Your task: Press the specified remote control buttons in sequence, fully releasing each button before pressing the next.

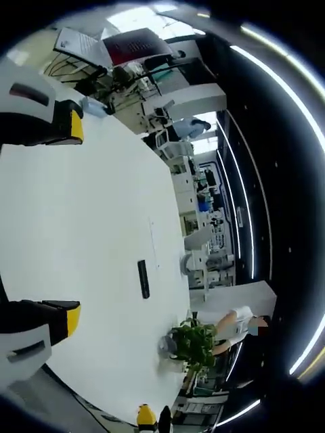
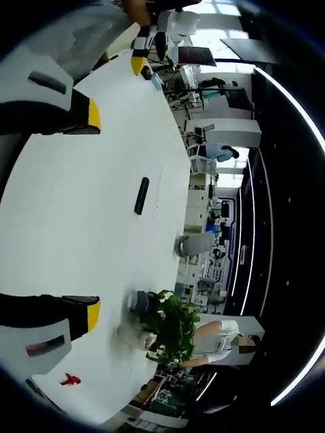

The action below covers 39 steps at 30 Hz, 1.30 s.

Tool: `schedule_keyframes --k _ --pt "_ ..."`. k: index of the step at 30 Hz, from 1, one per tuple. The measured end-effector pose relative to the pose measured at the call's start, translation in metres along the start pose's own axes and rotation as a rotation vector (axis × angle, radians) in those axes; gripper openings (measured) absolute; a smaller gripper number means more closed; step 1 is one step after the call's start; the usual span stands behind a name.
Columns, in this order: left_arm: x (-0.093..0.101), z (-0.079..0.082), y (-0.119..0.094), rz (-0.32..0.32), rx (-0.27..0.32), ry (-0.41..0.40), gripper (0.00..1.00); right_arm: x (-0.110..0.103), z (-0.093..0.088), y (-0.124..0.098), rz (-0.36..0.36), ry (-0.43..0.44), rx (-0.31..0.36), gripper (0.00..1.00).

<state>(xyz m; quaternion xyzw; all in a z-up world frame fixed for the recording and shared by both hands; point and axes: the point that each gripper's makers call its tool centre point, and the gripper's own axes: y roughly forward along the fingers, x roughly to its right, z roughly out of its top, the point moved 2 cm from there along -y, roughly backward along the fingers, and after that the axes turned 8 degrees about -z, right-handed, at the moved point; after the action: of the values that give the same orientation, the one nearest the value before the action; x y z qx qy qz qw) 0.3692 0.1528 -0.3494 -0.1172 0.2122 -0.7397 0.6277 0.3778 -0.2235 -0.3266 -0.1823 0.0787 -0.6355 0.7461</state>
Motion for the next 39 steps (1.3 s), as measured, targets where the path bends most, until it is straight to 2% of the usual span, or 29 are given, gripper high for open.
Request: schedule_keyframes --k 6,25,39 --pt "0.0012 -0.0028 0.0006 0.003 -0.024 0.008 0.99 0.002 -0.0004 0.0006 -0.007 0.008 -0.002 1.0" --pt "-0.0009 -0.0037 -0.0006 0.019 -0.029 0.002 0.98 -0.0018 -0.0051 0.0023 0.011 -0.022 -0.025 1.0" --pt "-0.0014 -0.0082 0.0012 0.018 -0.055 0.016 0.97 -0.0026 -0.0075 0.0026 0.019 -0.026 -0.042 0.98"
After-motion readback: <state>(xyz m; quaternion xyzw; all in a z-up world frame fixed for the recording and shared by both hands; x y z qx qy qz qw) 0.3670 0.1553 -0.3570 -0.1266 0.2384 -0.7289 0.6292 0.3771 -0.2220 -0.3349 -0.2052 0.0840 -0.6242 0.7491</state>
